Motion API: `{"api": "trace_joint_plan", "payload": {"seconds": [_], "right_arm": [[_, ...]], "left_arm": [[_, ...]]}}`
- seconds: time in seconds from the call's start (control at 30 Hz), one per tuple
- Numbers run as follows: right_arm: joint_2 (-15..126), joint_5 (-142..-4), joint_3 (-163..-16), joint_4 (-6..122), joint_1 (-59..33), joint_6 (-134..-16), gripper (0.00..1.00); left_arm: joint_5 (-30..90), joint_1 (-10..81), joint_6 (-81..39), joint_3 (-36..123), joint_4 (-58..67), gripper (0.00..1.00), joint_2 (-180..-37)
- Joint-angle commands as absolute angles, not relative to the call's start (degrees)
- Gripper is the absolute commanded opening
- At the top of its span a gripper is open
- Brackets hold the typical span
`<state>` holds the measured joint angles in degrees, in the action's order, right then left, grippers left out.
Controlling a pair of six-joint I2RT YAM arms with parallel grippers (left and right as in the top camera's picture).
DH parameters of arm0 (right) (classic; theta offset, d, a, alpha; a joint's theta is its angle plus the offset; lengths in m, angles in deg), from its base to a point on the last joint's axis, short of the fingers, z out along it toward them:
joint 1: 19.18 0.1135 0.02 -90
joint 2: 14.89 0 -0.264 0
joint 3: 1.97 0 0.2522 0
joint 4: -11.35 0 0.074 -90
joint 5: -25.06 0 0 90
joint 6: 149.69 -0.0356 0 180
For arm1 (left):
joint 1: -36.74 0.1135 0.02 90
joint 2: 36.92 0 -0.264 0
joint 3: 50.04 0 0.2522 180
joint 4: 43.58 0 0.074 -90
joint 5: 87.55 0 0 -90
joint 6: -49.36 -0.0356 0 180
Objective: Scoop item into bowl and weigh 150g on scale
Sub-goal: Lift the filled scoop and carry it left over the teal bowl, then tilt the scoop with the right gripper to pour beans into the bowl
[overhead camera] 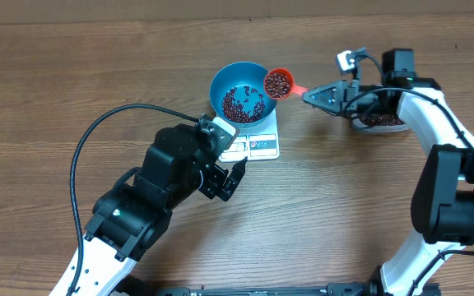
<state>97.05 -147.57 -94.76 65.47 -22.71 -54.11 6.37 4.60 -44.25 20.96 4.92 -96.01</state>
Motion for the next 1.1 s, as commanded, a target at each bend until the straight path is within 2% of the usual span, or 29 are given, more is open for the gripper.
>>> {"api": "trace_joint_plan", "payload": {"seconds": [0.0, 0.37, 0.63, 0.83, 1.07], "right_arm": [[96.88, -144.01, -95.74, 60.36, -20.46, -63.31, 0.04], [96.88, -123.31, -95.74, 52.71, -14.45, -64.01, 0.04], [96.88, -116.29, -95.74, 50.87, -10.87, -51.53, 0.04], [96.88, -115.97, -95.74, 49.80, -9.90, -36.67, 0.04], [96.90, -111.66, -95.74, 45.67, -9.90, -26.92, 0.04]], "left_arm": [[6.94, 4.86, -45.59, 20.50, 4.92, 0.99, -95.73], [6.94, 4.86, -45.59, 20.50, 4.92, 0.99, -95.73], [6.94, 4.86, -45.59, 20.50, 4.95, 0.99, -95.73], [6.94, 4.86, -45.59, 20.50, 4.95, 0.99, -95.73], [6.94, 4.86, -45.59, 20.50, 4.95, 0.99, -95.73]]}}
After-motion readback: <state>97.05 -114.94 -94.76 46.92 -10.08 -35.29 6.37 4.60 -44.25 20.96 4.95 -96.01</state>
